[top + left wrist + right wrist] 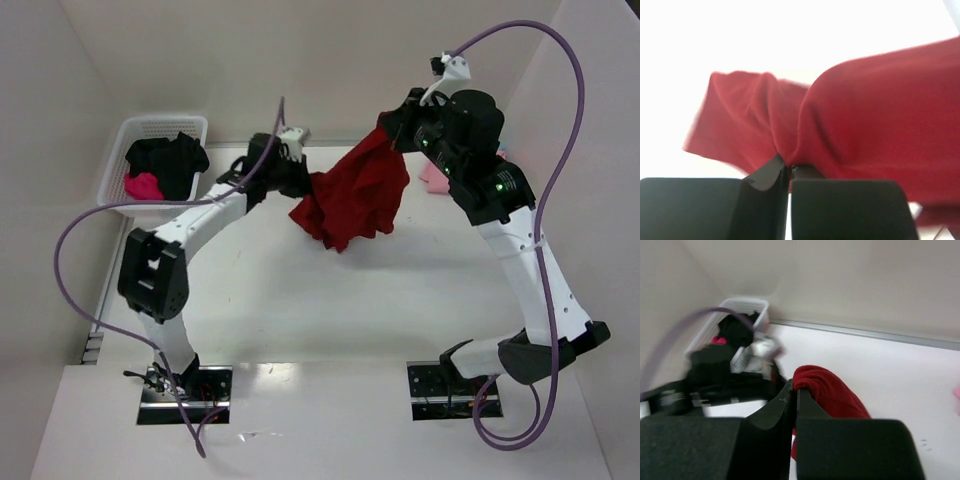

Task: Fold and stack the t-shirts
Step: Flatten out the tshirt

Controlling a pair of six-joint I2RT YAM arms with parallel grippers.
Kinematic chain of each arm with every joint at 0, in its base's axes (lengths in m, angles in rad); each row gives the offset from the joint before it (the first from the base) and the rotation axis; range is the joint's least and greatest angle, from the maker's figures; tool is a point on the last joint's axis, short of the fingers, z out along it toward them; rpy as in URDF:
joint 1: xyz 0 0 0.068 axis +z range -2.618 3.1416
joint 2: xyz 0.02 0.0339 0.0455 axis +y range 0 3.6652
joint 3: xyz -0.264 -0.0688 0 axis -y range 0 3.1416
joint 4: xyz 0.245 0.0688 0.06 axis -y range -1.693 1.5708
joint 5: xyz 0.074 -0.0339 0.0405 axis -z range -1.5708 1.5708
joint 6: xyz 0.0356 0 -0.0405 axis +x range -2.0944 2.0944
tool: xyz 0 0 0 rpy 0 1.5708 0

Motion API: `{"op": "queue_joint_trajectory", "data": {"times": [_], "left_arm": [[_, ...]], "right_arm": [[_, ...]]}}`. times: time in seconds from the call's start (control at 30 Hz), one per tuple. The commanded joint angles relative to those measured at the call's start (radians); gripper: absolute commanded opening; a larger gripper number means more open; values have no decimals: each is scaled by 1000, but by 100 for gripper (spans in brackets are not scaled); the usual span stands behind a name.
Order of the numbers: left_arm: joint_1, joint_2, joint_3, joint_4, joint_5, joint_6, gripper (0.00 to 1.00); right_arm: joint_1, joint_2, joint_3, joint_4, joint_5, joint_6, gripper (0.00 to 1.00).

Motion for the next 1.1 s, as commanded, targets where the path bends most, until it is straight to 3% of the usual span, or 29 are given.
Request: {"op": "queue_joint_trajectory", "data": {"times": [0.0,0.17,0.2,0.33,0.5,1.07], "left_arm": [[70,-257,155,-101,-193,54,0],[118,-475,305,-167,-374,138,0],[118,-512,333,-178,-413,159,0],[118,-622,308,-157,-487,170,0],[118,-662,282,-157,-526,181,0],[118,-693,258,-177,-589,200,0]], "right_arm": [[-59,-54,-11,85,104,-42,0],[-77,-41,40,137,173,-103,0],[-77,-29,52,155,252,-116,0],[-77,-46,29,252,364,-126,0],[-77,-8,104,272,395,-183,0],[-77,-38,138,264,349,-212,0]]}}
